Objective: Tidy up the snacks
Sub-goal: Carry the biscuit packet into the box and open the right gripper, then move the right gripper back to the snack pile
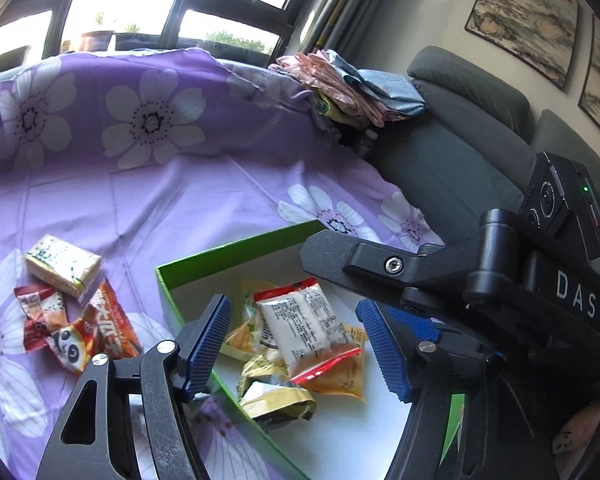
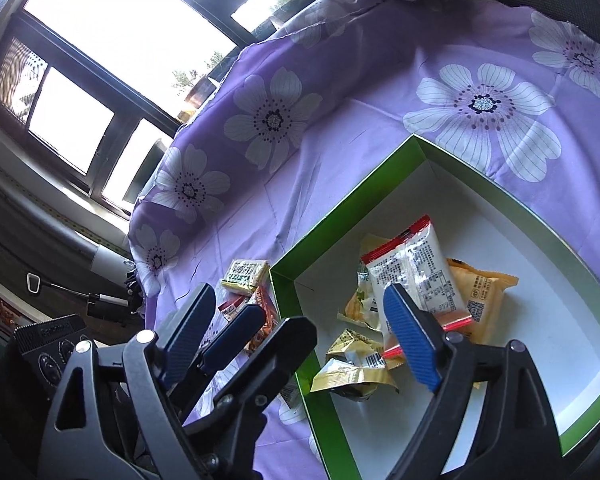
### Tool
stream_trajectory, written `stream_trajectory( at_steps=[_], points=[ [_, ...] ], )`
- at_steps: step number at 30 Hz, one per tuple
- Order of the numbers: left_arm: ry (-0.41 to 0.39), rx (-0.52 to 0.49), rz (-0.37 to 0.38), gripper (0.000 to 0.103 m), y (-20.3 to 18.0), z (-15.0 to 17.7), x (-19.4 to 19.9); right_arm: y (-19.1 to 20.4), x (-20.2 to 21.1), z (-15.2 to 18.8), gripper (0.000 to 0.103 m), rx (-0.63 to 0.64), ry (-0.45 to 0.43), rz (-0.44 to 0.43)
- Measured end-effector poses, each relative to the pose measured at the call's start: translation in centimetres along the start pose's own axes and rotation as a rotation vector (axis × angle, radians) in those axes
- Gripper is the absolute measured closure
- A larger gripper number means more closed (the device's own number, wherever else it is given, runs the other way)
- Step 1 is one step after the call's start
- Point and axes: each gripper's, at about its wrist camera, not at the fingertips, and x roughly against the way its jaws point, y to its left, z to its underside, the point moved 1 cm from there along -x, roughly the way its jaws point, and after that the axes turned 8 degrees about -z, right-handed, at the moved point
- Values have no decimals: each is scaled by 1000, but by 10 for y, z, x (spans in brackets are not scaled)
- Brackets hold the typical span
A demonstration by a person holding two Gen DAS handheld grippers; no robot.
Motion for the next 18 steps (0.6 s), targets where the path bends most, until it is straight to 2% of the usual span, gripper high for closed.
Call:
stream_trajectory(
  at_steps=[2, 6, 15, 18],
  points=[
    [-20, 19, -24, 29, 12, 2, 13, 6, -2, 2, 15, 15, -6, 5],
    [-47, 80, -118, 27, 45, 7, 43, 21, -8, 5, 14, 66, -9, 33],
    [-16, 201, -414, 26, 135, 40, 91, 69, -38, 26, 14, 228, 40, 55],
    [-21, 281, -433, 26, 163, 55, 101, 85, -55, 38, 14, 293, 70, 76]
  ],
)
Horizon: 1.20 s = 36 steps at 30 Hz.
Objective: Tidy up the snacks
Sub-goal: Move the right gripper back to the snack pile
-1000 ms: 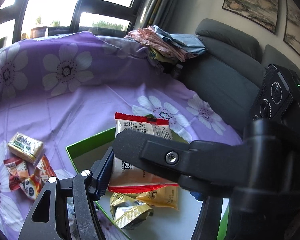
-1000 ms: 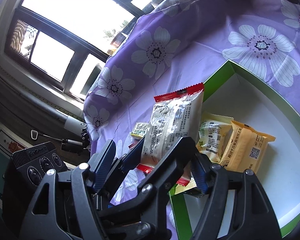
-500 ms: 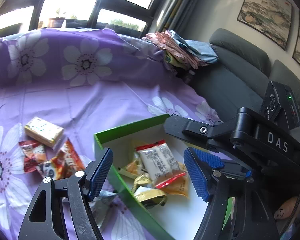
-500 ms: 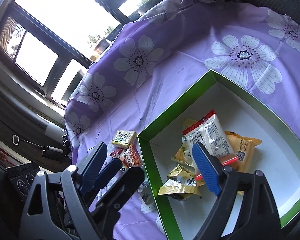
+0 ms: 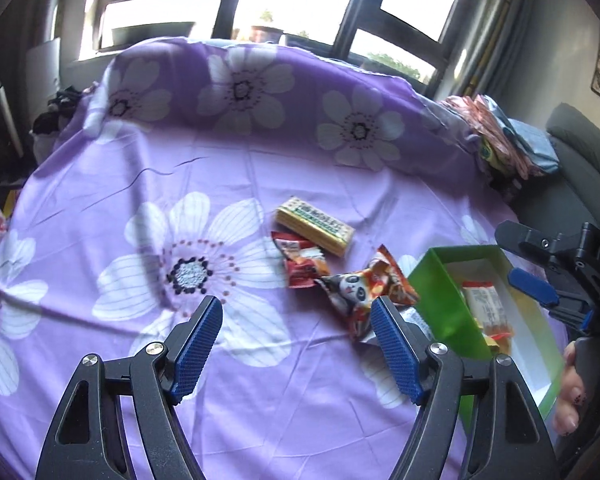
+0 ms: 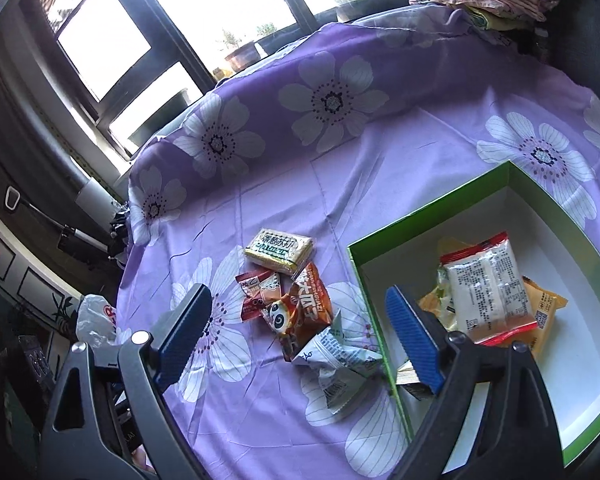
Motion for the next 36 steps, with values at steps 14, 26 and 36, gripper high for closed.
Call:
stream_trajectory(
  at_steps=[14, 26, 36],
  points=[
    [88, 136, -137, 26, 62, 6, -29, 55, -76, 34, 15, 222, 147, 102],
    [172, 101, -18, 26, 33, 15, -42, 19, -76, 32, 29, 113, 250, 111],
    [250, 58, 45, 26, 10, 26, -53, 11, -93, 46, 30, 174, 277, 251]
  ],
)
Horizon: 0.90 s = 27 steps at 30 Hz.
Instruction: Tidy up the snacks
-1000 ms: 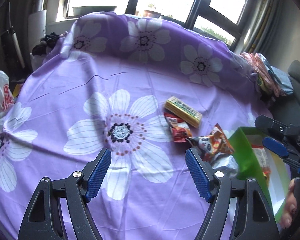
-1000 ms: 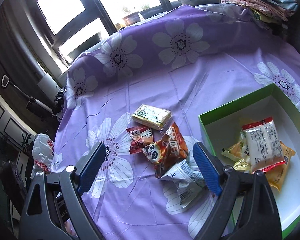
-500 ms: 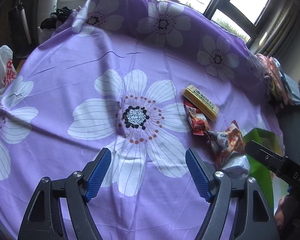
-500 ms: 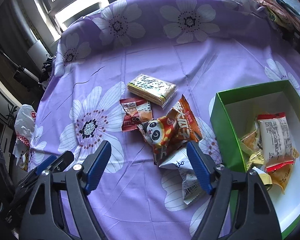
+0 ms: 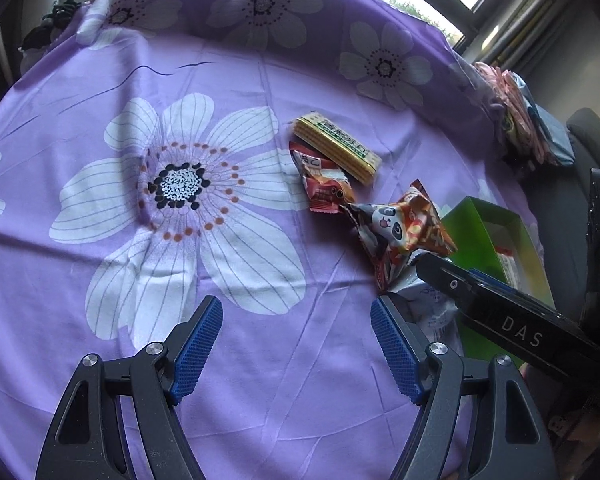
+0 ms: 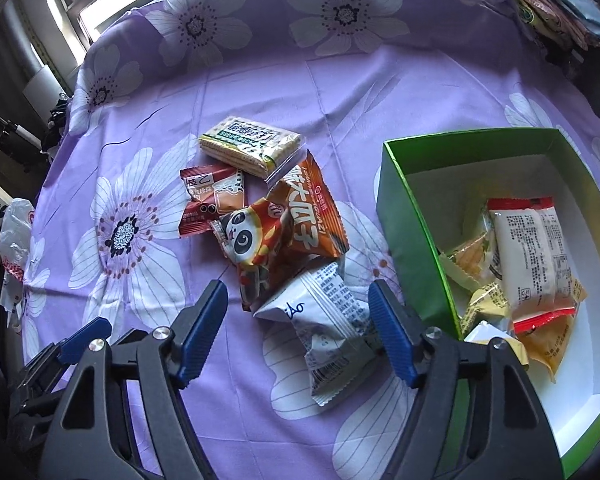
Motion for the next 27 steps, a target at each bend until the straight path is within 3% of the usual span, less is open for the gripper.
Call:
stream_trajectory(
  at_steps=[3, 8, 10, 12, 15, 22, 23, 25, 26, 27],
  points=[
    [7, 17, -3, 26, 4, 0, -2, 3, -5, -1, 28, 34, 5, 20],
    [24, 37, -8, 26, 9, 0, -4, 6, -13, -3, 33, 96, 11, 84],
    [26, 35, -12, 26, 10, 0, -5, 7, -16, -2, 41, 127, 17, 117],
    [28, 30, -18, 26, 9, 1, -5, 7, -18, -2, 55, 150, 10, 172],
    [37, 22, -21, 26, 8, 2, -7, 1, -16, -3, 65, 148, 1, 188],
    [52, -6, -33, 26, 2, 4, -11, -1, -8, -1, 66, 123, 6, 90],
    [56, -11, -35, 26, 1, 5, -13, 1, -7, 0, 70, 115, 8, 42],
    [64, -19, -42, 26, 1, 5, -14, 0, -17, 3, 72, 37, 102, -192],
    [66, -19, -47, 26, 1, 6, -15, 1, -23, 4, 80, 24, 134, -218],
    [67, -19, -47, 26, 1, 6, -15, 3, -28, 6, 78, 33, 151, -173]
  ],
)
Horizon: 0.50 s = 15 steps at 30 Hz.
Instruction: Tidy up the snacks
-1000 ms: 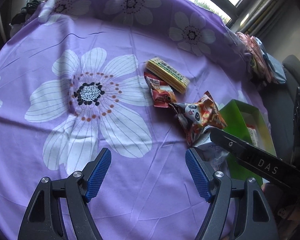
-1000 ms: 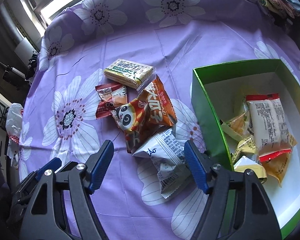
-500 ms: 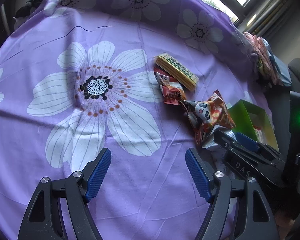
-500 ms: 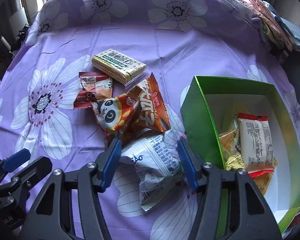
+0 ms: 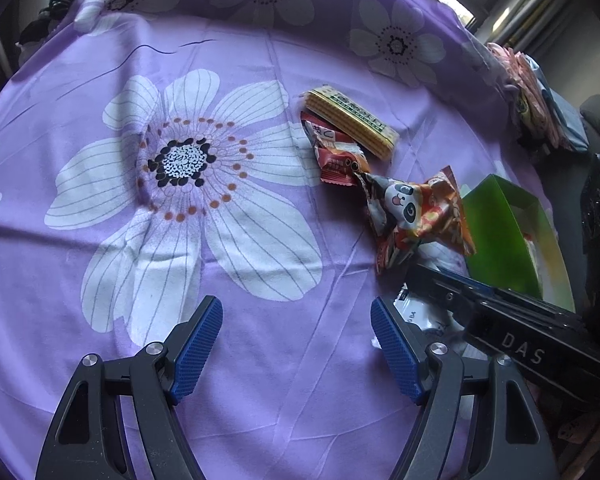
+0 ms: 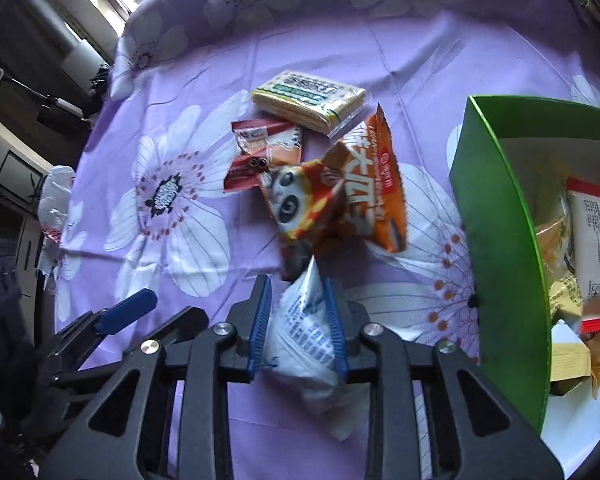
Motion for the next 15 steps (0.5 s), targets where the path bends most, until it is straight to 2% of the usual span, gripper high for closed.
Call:
stream_trajectory(
  at_steps=[2, 4, 8, 11, 15],
  points=[
    [3, 4, -3, 26, 1, 0, 0, 4, -5, 2, 77, 13, 4, 60],
    [2, 10, 2, 26, 3, -1, 0, 6, -4, 2, 77, 6, 2, 60],
    [3, 13, 8, 26, 4, 0, 1, 8, 11, 1, 74, 4, -62, 107],
    [9, 2, 2, 26, 3, 0, 0, 0, 21, -3, 74, -22, -97, 106],
    [16, -10, -2, 26, -1, 2, -1, -6, 34, -7, 62, -30, -171, 175]
  ],
)
